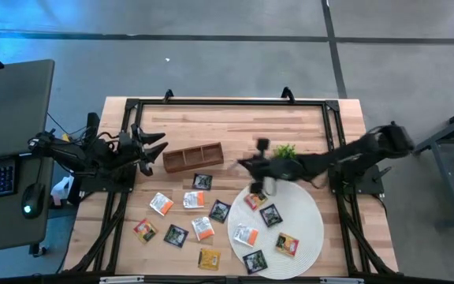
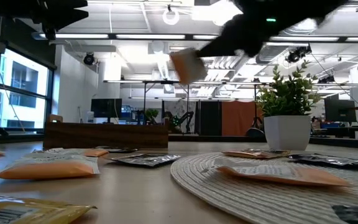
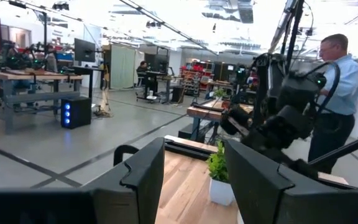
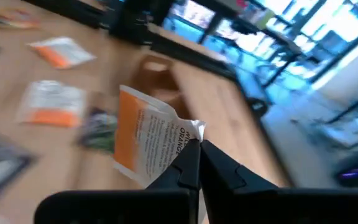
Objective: Pick & Place Tea
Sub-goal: Put the white tea bag into the right section of the wooden organizer
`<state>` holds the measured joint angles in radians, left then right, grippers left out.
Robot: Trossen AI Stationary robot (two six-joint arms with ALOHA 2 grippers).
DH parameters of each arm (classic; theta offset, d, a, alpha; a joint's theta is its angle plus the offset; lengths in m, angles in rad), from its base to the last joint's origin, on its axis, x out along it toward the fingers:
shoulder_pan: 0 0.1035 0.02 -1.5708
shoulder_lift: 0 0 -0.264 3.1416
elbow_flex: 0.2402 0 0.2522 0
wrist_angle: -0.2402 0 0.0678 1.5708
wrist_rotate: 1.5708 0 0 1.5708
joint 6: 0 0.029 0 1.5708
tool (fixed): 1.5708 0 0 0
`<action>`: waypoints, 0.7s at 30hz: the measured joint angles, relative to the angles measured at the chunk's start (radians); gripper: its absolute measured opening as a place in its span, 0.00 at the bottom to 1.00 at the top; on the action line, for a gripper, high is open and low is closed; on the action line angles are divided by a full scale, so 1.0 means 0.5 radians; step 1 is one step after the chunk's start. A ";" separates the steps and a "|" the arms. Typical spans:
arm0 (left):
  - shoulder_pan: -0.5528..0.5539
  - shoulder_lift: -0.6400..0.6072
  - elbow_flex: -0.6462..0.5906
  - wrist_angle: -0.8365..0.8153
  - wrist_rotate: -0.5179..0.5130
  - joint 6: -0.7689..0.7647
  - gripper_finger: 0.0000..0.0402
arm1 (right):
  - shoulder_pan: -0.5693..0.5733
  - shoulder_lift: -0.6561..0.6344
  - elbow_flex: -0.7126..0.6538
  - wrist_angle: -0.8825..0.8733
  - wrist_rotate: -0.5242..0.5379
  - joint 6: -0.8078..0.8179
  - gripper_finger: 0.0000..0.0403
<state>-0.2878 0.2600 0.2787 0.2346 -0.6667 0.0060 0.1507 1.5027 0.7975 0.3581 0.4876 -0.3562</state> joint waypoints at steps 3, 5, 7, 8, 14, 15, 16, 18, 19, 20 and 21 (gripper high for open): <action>0.000 0.000 0.000 -0.003 -0.006 -0.027 0.41 | -0.144 0.237 0.390 -0.319 0.023 -0.089 0.00; 0.000 0.000 0.000 -0.007 -0.007 -0.028 0.41 | -0.229 0.394 0.639 -0.555 -0.023 -0.106 0.00; 0.000 0.000 0.000 -0.013 -0.009 -0.027 0.41 | -0.301 0.552 0.871 -0.774 -0.057 -0.139 0.00; -0.001 0.000 0.000 -0.015 -0.011 -0.026 0.41 | -0.330 0.633 0.971 -0.891 -0.044 -0.173 0.00; 0.000 0.000 0.001 -0.100 -0.013 -0.029 0.41 | -0.442 1.019 1.355 -1.208 -0.101 -0.354 0.00; 0.000 0.000 0.001 -0.121 -0.013 -0.029 0.41 | -0.452 1.055 1.388 -1.208 -0.101 -0.389 0.00; -0.001 0.000 0.001 -0.138 -0.013 -0.030 0.41 | -0.459 1.089 1.414 -1.212 -0.092 -0.426 0.00; -0.001 0.000 0.001 -0.173 -0.013 -0.060 0.41 | -0.469 1.132 1.448 -1.220 -0.042 -0.514 0.00; -0.001 0.000 0.001 -0.185 -0.014 -0.080 0.41 | -0.472 1.147 1.453 -1.230 -0.023 -0.561 0.00; 0.000 0.000 0.001 -0.190 -0.014 -0.090 0.41 | -0.474 1.153 1.453 -1.237 -0.005 -0.605 0.00; -0.001 0.000 0.001 -0.193 -0.014 -0.095 0.41 | -0.476 1.155 1.453 -1.235 -0.002 -0.647 0.00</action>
<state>-0.2881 0.2600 0.2790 0.1380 -0.6735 -0.0418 -0.0872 2.0804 1.5238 -0.2592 0.4867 -0.6795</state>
